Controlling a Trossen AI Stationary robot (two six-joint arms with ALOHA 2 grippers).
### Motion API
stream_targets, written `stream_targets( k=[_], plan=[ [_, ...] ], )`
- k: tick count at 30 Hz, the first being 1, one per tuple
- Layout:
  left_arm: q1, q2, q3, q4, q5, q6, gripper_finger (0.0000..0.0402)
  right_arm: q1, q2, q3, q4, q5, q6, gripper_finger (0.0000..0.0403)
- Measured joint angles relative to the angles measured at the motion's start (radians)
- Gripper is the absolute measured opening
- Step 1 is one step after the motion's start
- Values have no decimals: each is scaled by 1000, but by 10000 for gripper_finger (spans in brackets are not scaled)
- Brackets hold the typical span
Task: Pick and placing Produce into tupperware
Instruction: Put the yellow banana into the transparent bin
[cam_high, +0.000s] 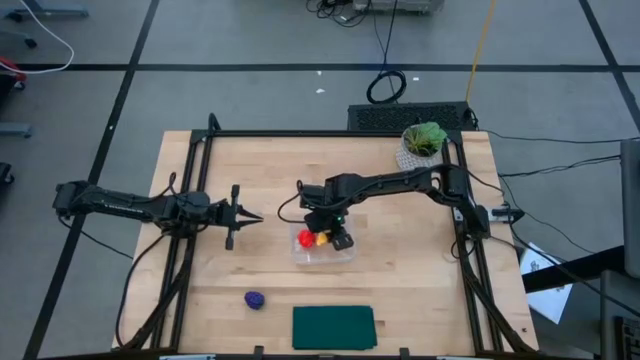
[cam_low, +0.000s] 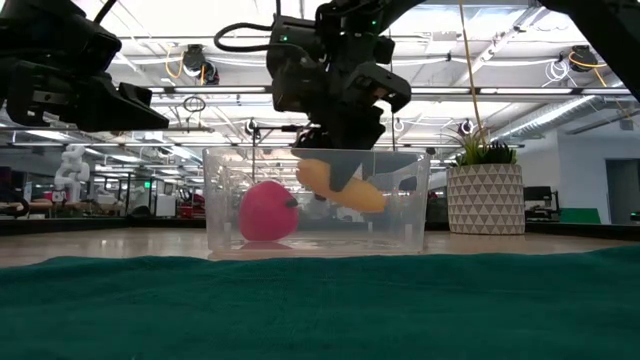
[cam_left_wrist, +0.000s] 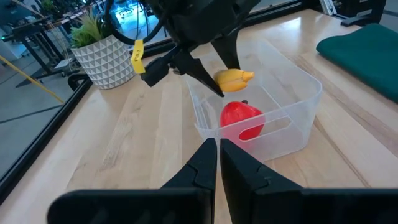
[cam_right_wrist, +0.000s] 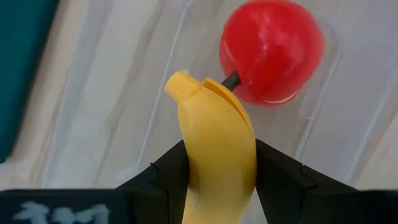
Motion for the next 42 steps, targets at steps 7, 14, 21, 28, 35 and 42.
stream_targets(
  k=[7, 14, 21, 28, 35, 42],
  plan=[
    [0, 0, 0, 0, 0, 0, 26, -1, 0, 0, 5, 50, -53, 146],
    [0, 0, 0, -2, 0, 0, 26, -1, 0, 0, 2, 36, -49, 146],
    [0, 0, 0, -2, 0, -1, 26, -2, 0, 0, -2, -9, -27, 146],
    [0, 0, 0, -1, 0, -4, 26, -4, 10, 2, 4, -7, -22, 146],
    [0, 0, 0, -2, 0, -3, 26, -13, 45, 1, 5, -8, -14, 146],
    [0, 0, 0, -2, 0, -3, 26, -15, 73, 1, 0, -8, -16, 146]
  ],
)
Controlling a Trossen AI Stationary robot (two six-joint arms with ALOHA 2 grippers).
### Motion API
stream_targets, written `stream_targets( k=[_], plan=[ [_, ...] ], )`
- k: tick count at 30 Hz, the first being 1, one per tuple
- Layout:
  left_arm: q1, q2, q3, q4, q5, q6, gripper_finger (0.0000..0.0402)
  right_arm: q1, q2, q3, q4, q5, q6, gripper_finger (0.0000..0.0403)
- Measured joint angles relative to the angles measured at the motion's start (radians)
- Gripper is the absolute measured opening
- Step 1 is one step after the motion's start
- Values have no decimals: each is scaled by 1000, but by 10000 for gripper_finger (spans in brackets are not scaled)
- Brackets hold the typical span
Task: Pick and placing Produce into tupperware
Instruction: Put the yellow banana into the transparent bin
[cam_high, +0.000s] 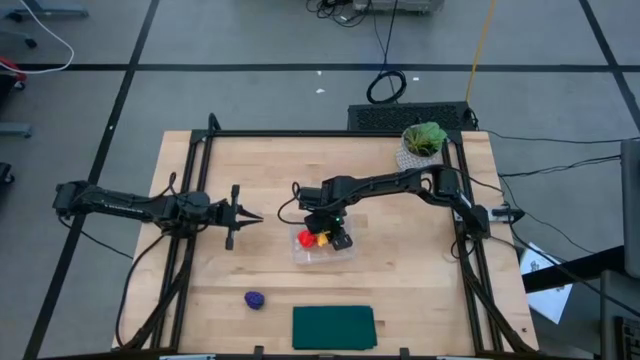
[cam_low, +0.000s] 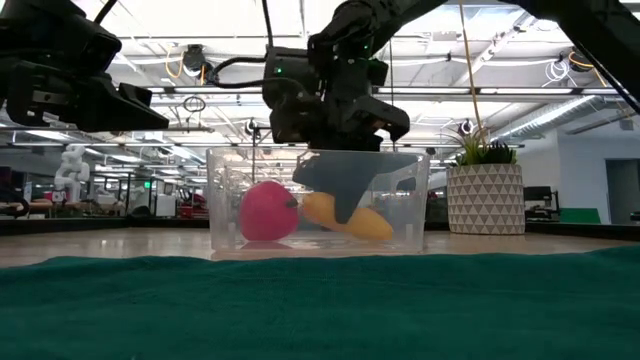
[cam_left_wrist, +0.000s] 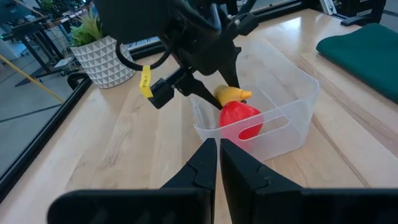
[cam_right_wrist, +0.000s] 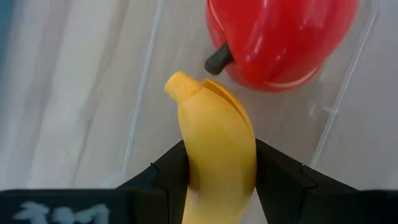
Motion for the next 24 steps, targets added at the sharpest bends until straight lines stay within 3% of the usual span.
stream_targets(
  k=[24],
  plan=[
    [0, 0, 0, -3, 0, 2, 26, -7, 5, 0, 1, 1, -11, 146]
  ],
)
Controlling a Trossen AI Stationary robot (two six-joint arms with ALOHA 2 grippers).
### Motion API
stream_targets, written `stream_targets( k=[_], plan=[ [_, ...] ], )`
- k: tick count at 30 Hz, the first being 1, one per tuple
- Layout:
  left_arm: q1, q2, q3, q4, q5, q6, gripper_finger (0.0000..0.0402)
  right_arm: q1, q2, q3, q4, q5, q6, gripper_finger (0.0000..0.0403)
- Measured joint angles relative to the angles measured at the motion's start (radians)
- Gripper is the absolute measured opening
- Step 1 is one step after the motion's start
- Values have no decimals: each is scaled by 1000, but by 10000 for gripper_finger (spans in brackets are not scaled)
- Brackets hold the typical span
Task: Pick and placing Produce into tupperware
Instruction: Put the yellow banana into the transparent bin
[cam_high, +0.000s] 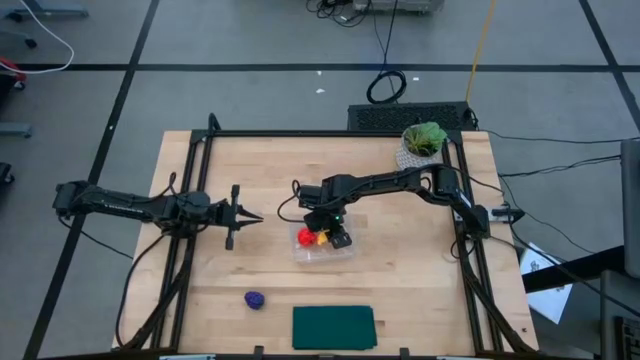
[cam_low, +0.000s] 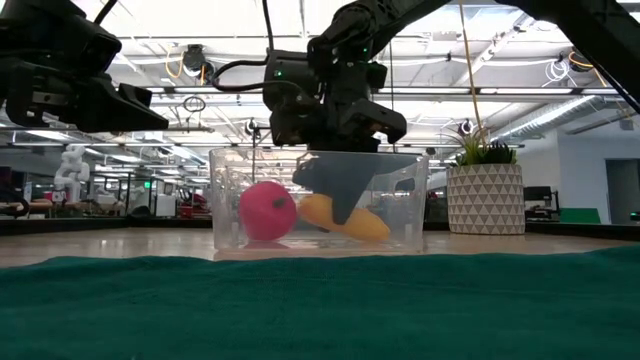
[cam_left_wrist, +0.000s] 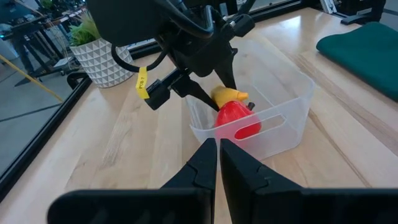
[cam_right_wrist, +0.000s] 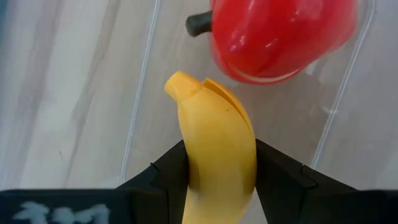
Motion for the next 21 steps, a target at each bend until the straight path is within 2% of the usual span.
stream_targets(
  k=[13, 21],
  plan=[
    [0, 0, 0, -2, 0, -2, 26, 3, 0, 0, -4, 7, -24, 146],
    [0, 0, 0, -2, 0, -2, 26, 2, 0, 0, -4, 7, 20, 146]
  ],
)
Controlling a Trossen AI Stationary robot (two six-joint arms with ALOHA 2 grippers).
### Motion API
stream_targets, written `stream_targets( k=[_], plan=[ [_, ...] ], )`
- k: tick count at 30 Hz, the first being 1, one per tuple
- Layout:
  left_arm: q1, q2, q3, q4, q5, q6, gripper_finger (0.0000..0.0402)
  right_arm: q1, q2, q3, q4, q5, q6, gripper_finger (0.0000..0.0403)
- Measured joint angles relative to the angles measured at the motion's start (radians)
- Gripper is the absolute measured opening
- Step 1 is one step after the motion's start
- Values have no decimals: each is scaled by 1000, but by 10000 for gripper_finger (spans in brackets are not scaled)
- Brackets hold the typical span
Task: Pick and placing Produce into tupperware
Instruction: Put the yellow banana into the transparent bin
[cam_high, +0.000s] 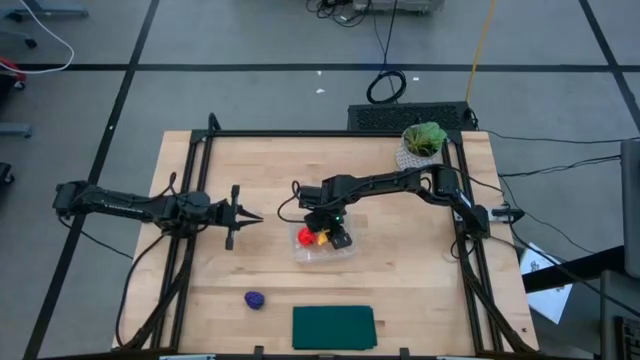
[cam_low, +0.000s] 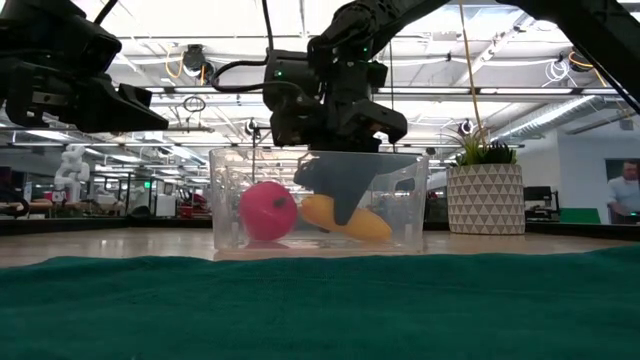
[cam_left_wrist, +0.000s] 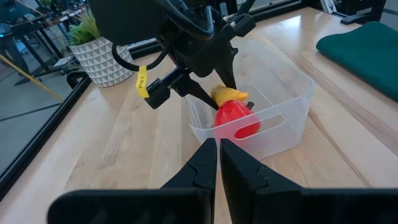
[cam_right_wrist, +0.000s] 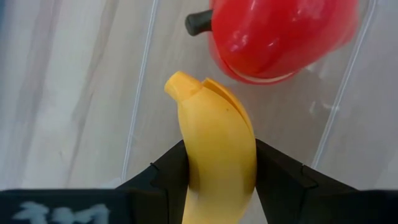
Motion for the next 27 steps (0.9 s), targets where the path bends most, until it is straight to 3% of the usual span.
stream_targets(
  k=[27],
  plan=[
    [0, 0, 0, 1, 0, -4, 26, 3, 0, -1, 9, 27, 26, 158]
  ],
)
